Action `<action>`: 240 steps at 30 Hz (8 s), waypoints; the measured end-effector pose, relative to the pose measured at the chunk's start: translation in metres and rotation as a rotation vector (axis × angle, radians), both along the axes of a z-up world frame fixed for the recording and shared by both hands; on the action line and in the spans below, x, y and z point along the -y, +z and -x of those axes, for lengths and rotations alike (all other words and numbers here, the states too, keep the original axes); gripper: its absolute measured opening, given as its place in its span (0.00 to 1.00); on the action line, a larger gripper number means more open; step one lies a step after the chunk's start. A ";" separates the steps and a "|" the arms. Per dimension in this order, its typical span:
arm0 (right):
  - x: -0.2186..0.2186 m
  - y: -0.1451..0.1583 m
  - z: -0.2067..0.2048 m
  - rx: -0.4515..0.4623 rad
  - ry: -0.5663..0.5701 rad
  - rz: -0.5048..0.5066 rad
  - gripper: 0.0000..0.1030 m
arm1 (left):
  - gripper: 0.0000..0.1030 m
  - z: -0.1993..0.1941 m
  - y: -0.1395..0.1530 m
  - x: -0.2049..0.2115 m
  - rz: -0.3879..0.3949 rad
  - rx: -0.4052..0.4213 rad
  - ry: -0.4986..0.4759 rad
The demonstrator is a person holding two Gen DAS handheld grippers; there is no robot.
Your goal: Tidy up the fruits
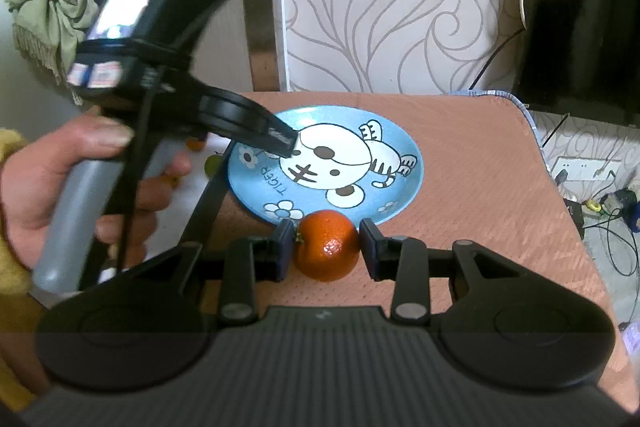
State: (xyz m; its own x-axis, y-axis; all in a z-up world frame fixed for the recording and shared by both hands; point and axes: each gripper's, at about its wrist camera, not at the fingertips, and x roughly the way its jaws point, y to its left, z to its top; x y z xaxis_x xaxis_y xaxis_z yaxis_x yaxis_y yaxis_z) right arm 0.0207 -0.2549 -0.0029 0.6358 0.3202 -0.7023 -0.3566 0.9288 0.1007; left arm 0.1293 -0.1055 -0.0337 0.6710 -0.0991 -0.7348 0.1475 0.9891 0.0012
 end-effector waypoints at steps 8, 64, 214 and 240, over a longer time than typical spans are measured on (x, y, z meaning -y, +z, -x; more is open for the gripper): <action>0.000 -0.008 -0.019 -0.008 -0.010 0.003 0.38 | 0.32 -0.023 -0.023 0.004 -0.032 -0.038 0.001; -0.012 -0.109 -0.152 0.169 -0.594 0.463 0.22 | 0.63 0.121 0.010 -0.099 -0.057 0.027 0.247; -0.174 -0.060 -0.055 -0.053 0.413 0.045 0.32 | 0.25 0.137 -0.003 -0.158 0.062 -0.016 0.316; -0.102 0.001 0.016 0.029 0.281 -0.104 0.32 | 0.25 0.140 -0.004 -0.139 0.064 -0.028 0.276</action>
State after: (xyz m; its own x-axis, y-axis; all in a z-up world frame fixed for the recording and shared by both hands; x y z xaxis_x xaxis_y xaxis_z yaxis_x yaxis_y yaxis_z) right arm 0.0044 -0.1533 -0.0023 0.5316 0.5557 -0.6392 -0.6021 0.7787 0.1763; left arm -0.0105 0.0334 -0.0374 0.6583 0.0382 -0.7518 -0.1288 0.9897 -0.0626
